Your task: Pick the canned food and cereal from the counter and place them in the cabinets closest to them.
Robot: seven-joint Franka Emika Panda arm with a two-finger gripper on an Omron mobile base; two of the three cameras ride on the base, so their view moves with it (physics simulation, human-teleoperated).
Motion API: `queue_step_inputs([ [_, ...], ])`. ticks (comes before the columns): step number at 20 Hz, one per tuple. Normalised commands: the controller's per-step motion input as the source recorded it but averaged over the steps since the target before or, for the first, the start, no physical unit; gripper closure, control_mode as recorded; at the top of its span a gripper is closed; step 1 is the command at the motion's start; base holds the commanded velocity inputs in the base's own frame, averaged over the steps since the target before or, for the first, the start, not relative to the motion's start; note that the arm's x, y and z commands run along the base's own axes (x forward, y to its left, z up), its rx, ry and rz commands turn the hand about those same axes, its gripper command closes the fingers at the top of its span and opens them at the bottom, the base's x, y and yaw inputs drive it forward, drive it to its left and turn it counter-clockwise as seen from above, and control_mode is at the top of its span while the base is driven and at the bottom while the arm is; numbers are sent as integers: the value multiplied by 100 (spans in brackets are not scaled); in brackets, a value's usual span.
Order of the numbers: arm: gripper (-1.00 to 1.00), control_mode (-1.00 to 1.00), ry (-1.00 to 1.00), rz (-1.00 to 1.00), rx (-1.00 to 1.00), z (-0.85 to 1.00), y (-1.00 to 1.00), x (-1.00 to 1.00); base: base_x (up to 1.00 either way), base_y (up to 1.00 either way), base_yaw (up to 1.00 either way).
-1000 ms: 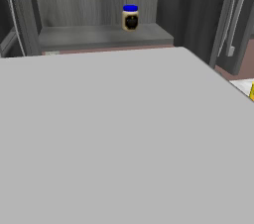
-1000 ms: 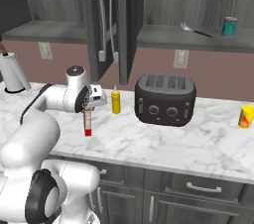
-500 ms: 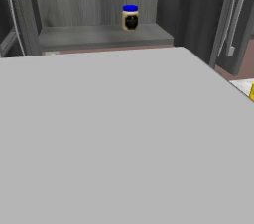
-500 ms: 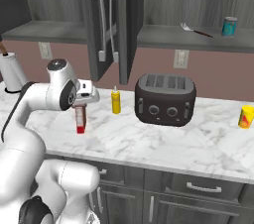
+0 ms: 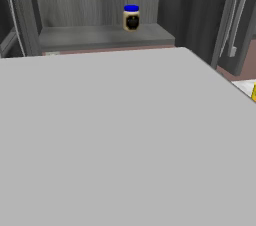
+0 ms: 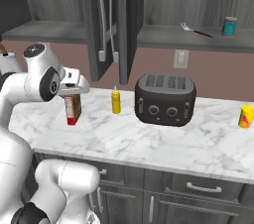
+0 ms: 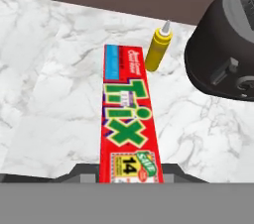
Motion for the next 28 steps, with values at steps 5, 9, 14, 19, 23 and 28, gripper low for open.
queue_step_inputs([
  [5,100,-100,-4,-11,0,67,26,-5,0,0,0],
  [9,100,-100,-3,-8,0,77,19,-2,0,0,0],
  [14,100,-100,-1,-5,0,78,20,0,0,0,0],
  [19,100,-100,-1,-4,0,77,22,0,0,0,0],
  [23,100,-100,-1,-3,0,73,21,2,0,0,0],
  [28,100,-100,-4,0,0,55,12,1,0,0,0],
])
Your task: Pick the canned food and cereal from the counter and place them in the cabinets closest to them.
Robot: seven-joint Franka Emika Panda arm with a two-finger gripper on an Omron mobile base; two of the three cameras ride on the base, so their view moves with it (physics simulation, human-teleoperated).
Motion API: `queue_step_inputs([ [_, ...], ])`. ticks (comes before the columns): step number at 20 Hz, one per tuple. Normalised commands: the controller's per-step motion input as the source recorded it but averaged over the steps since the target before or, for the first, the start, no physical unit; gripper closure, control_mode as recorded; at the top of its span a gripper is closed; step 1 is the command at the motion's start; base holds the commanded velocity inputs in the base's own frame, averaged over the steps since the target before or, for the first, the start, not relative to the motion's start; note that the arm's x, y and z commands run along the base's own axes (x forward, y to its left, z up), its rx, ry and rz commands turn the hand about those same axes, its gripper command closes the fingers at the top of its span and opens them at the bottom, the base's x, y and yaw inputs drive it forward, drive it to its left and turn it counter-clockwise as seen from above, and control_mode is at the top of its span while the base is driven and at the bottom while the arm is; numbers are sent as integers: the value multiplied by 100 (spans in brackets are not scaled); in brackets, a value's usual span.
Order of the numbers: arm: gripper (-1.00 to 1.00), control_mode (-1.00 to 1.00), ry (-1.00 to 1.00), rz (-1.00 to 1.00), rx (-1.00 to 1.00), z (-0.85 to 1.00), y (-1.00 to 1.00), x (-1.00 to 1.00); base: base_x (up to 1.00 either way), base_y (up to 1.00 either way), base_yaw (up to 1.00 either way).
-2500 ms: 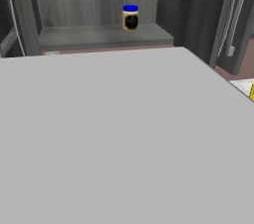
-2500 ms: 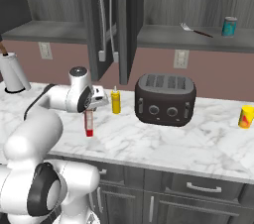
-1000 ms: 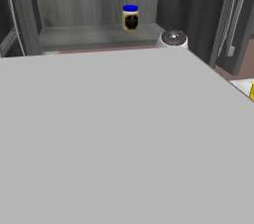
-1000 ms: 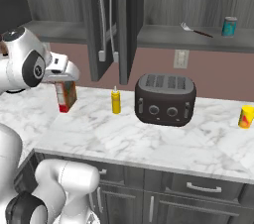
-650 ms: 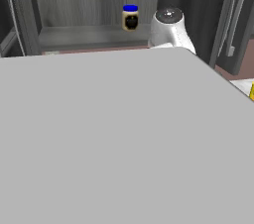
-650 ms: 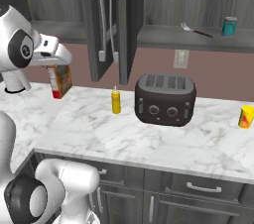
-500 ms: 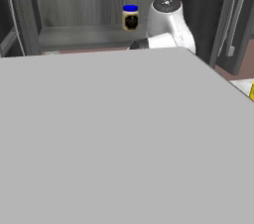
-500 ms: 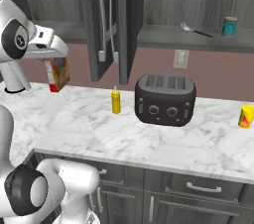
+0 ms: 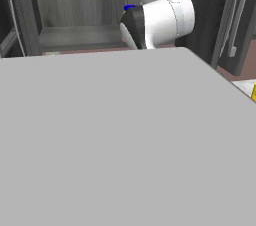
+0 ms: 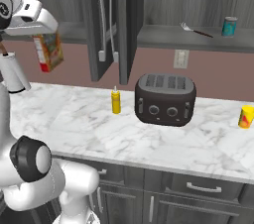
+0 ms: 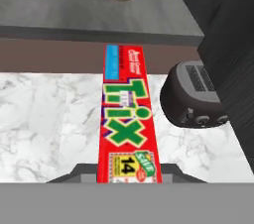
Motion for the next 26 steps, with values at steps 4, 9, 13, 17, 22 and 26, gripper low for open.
queue_step_inputs([
  [4,100,-100,-8,0,0,50,9,1,0,0,0],
  [9,100,-100,-17,0,0,29,0,0,0,0,0],
  [13,100,-100,-23,0,0,2,0,0,0,0,0],
  [17,100,-100,-16,0,0,0,0,5,0,0,0],
  [22,100,-100,-9,0,1,0,0,25,0,0,0],
  [26,100,-100,-7,0,4,0,0,33,0,0,0],
])
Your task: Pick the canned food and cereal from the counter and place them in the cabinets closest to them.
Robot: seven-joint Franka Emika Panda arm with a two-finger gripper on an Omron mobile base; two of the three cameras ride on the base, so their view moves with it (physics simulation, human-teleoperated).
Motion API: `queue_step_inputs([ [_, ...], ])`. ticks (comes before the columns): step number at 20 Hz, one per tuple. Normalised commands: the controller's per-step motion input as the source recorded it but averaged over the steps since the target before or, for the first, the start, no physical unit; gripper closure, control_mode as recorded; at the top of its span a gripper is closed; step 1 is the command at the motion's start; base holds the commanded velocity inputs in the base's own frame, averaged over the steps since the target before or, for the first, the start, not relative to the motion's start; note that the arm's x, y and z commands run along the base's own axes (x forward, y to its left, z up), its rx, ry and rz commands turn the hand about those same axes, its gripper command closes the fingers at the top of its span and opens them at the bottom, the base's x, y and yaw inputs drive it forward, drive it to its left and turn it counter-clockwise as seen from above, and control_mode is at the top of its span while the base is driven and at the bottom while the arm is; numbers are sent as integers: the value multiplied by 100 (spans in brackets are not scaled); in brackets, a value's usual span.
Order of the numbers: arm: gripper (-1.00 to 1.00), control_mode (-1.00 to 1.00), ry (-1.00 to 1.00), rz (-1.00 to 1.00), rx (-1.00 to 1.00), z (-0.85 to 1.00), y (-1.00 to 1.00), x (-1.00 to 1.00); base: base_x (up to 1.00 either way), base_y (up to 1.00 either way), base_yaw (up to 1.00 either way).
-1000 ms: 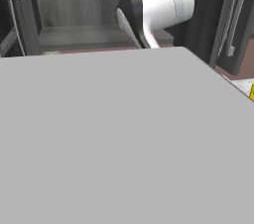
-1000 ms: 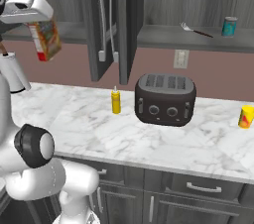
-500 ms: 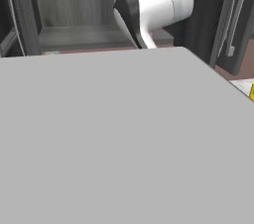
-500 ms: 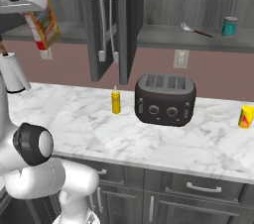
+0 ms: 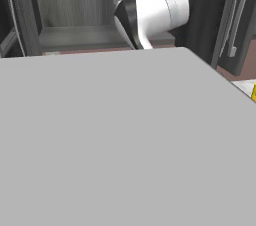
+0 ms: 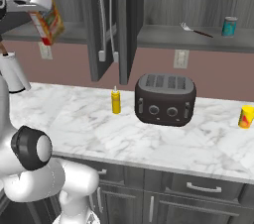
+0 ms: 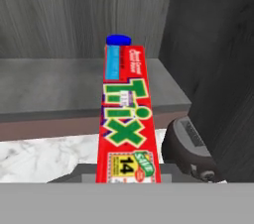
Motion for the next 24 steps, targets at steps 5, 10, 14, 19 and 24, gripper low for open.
queue_step_inputs([
  [5,100,-100,-4,0,5,1,6,33,0,0,0],
  [10,100,-100,0,2,6,4,14,41,0,0,0],
  [14,100,-100,0,5,5,6,11,36,0,0,0],
  [19,100,-100,0,8,1,3,1,16,0,0,0],
  [24,100,-100,0,9,0,0,0,8,0,0,0],
])
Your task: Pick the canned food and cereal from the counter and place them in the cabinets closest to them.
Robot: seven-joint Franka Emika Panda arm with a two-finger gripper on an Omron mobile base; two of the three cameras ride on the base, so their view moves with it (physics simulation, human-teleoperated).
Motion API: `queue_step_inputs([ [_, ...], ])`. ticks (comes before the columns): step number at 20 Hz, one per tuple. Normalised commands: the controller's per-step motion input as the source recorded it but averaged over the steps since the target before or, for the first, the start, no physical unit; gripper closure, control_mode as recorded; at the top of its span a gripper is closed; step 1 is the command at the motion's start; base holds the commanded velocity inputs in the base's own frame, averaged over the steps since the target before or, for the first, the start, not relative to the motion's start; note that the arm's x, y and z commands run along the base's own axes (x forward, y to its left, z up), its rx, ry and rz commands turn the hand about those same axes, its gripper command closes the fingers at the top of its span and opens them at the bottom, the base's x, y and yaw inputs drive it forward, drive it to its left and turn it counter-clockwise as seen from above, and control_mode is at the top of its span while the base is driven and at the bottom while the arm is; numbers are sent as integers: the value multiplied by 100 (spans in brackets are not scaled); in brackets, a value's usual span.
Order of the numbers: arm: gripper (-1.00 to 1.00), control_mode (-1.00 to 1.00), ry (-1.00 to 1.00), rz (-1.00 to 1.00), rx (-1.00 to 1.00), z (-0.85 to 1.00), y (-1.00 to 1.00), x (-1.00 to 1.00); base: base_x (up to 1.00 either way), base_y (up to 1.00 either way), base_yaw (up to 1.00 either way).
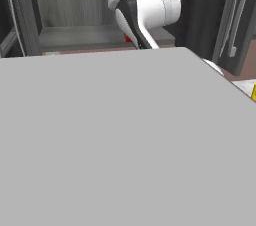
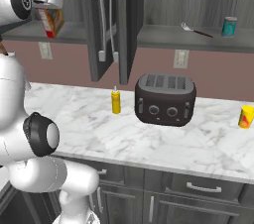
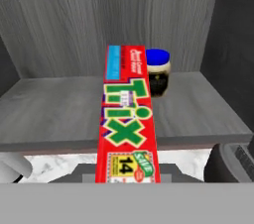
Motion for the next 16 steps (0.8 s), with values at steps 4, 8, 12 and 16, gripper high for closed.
queue_step_inputs([
  [4,100,-100,0,7,0,0,0,12,0,0,0],
  [8,100,-100,0,6,0,-5,0,17,0,0,0],
  [12,100,-100,0,5,0,-8,0,20,0,0,0],
  [16,100,-100,0,4,0,-9,0,18,0,0,0],
])
